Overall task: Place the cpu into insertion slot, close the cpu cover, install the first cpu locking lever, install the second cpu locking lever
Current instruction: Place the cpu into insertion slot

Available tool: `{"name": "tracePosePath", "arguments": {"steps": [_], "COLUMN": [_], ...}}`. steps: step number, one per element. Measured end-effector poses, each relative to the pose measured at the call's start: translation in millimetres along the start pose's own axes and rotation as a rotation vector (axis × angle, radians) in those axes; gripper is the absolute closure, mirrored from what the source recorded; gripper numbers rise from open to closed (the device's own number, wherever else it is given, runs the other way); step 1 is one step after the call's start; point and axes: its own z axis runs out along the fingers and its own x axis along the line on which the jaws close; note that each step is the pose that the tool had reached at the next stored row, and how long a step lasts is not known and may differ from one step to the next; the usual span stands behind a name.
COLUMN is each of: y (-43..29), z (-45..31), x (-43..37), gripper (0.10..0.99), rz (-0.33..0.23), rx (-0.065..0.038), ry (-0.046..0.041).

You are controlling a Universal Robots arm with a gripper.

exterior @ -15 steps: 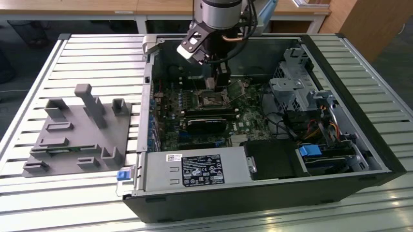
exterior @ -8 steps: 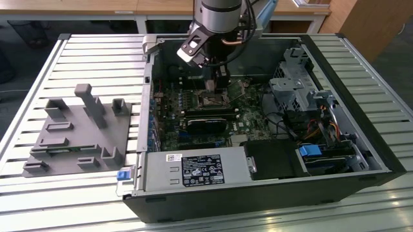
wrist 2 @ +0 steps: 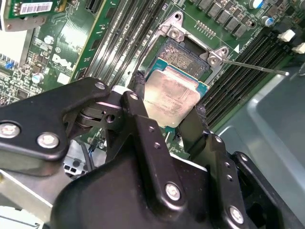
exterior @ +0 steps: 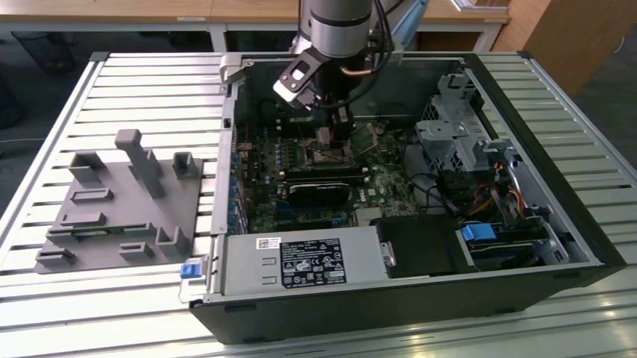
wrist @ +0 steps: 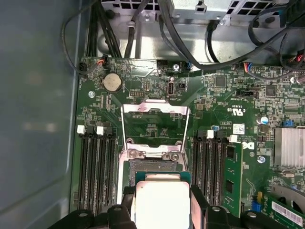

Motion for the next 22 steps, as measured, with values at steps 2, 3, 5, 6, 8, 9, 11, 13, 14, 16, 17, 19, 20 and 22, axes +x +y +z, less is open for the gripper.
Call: {"name": "tracePosePath", "arguments": {"steps": [2,3,5,6,8,9,11,13,14,16,17,19,20,22], "y": [-0.2,-0.3,-0.4,-0.5,-0.7,-0.7,-0.9,-1.8,-2.2,-2.7,-2.7,-2.8,-2.9,-3.0], "z": [3.5,5.2,8.6,10.1,13.4,14.9,17.7,19.4,19.9,21.3,22.4,24.7,25.9,28.4], "x": [0.1,0.3,1.0,1.3,2.2,2.7,3.2,3.4,3.5,3.6,4.0,4.4,4.5,4.6], "gripper": [0.545,0.545,0.545,0.545,0.545,0.545,0.545,0.545,0.545,0.545,0.545,0.545,0.545,0.545], "rz": [0.001,0.002,0.002,0.001,0.002,0.002,0.007,0.017,0.022,0.03,0.034,0.035,0.035,0.035], "rx": [0.0,0.0,0.0,0.0,0.0,0.0,0.0,0.0,0.0,0.0,0.0,0.0,0.0,0.0], "ry": [-0.0001,0.0,0.0001,0.0,-0.0005,-0.0012,-0.0022,-0.0027,-0.003,-0.0039,-0.0044,-0.005,-0.0053,-0.0055]}}
